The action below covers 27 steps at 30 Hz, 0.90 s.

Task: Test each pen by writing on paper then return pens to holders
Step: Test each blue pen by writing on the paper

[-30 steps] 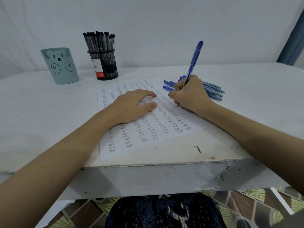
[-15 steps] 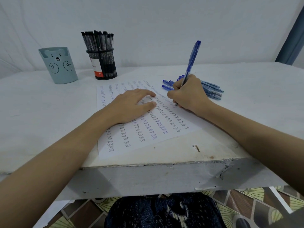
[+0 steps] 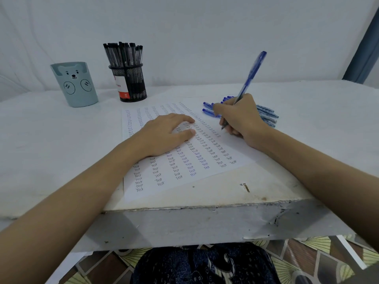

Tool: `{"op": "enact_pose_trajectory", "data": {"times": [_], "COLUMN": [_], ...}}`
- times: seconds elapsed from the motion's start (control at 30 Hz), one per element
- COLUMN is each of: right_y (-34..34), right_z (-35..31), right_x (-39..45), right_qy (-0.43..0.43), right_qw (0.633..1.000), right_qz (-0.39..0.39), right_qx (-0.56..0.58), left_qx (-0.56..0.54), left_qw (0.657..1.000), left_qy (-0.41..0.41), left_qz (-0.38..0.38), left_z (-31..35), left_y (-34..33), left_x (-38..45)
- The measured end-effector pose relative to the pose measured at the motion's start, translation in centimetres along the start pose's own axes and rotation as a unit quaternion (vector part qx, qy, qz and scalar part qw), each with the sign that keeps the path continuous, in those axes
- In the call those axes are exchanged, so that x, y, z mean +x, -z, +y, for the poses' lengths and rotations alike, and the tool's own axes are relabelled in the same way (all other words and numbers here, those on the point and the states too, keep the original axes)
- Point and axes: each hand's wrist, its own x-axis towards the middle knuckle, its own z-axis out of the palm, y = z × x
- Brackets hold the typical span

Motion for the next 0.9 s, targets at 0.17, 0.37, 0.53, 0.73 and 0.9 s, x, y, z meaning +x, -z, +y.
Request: {"op": "enact_pose_trajectory", "data": {"times": [0.17, 0.37, 0.53, 0.73, 0.9], "right_y": [1.0, 1.6, 2.8, 4.3, 3.8], "right_z": [-0.8, -1.2, -1.9, -2.4, -2.0], "right_x": [0.2, 0.3, 0.2, 0.8, 1.0], "right_qy": [-0.068, -0.065, -0.098, -0.089, -0.059], "right_qw": [0.996, 0.992, 0.969, 0.96, 0.99], "right_qz": [-0.037, -0.035, -0.129, -0.175, -0.069], "right_qx": [0.036, 0.105, 0.189, 0.199, 0.107], "left_qx": [0.0, 0.004, 0.006, 0.007, 0.006], "left_qw": [1.0, 1.0, 1.0, 1.0, 1.0], "left_qy": [-0.001, -0.001, 0.004, 0.006, 0.004], "left_qz": [-0.004, -0.008, -0.009, -0.006, -0.006], "left_z": [0.1, 0.4, 0.4, 0.4, 0.4], "left_y": [0.1, 0.2, 0.2, 0.2, 0.2], "left_x": [-0.1, -0.3, -0.4, -0.4, -0.4]}}
